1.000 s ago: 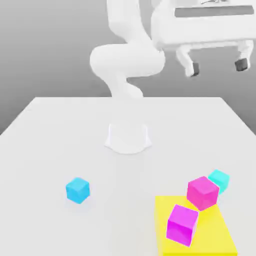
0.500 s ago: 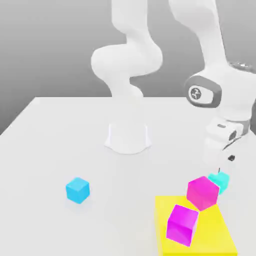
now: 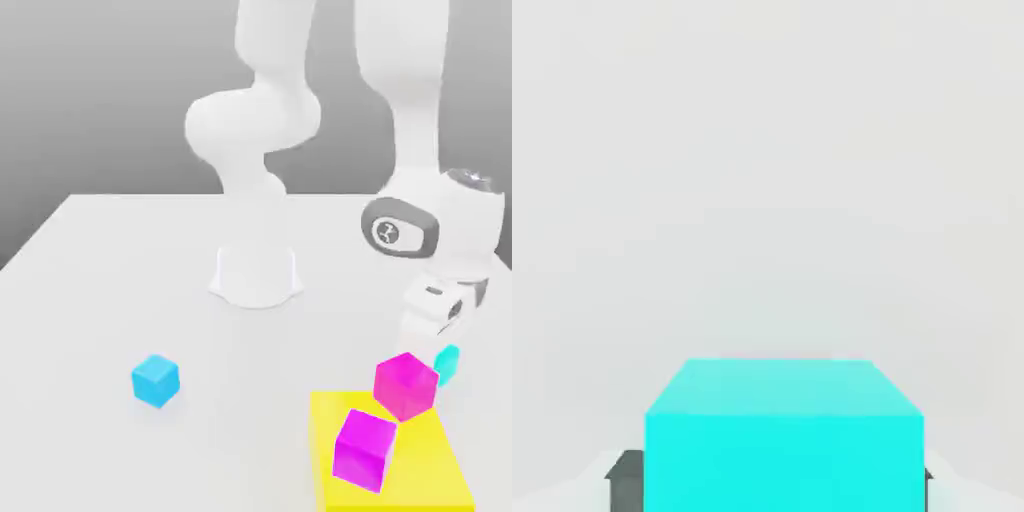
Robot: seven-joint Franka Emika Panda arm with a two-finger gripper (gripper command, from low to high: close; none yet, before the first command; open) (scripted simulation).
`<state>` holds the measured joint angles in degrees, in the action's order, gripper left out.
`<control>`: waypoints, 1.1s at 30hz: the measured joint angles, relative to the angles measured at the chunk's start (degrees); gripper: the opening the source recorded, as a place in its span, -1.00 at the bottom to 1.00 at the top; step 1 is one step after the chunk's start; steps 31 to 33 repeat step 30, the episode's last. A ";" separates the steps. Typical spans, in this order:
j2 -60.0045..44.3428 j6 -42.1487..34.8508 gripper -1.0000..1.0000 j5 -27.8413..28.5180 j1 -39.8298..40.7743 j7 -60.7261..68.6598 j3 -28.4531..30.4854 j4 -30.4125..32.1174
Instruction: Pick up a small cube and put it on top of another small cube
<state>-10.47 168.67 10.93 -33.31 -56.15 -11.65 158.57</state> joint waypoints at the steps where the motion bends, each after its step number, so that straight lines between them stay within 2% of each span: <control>1: 2.07 -1.53 -1.00 -2.26 0.56 1.63 -1.11 0.46; 4: 7.07 -6.12 -1.00 -8.25 1.81 6.20 -2.37 0.67; 8: 10.41 -11.71 -1.00 -11.93 5.37 9.59 -1.79 -1.73; 14: 14.68 -19.98 -1.00 -13.63 9.35 12.06 1.26 -5.85; 21: 19.34 -29.54 -1.00 -12.98 13.40 13.00 5.08 -10.65; 23: 18.08 -28.56 -1.00 -12.44 14.24 12.85 5.53 -10.88; 26: 12.92 -22.31 -1.00 -11.47 14.51 12.17 5.70 -9.76; 27: 11.83 -20.96 1.00 -11.29 14.47 12.04 5.79 -9.50; 33: 11.83 -20.96 1.00 -11.29 14.50 12.04 5.79 -9.50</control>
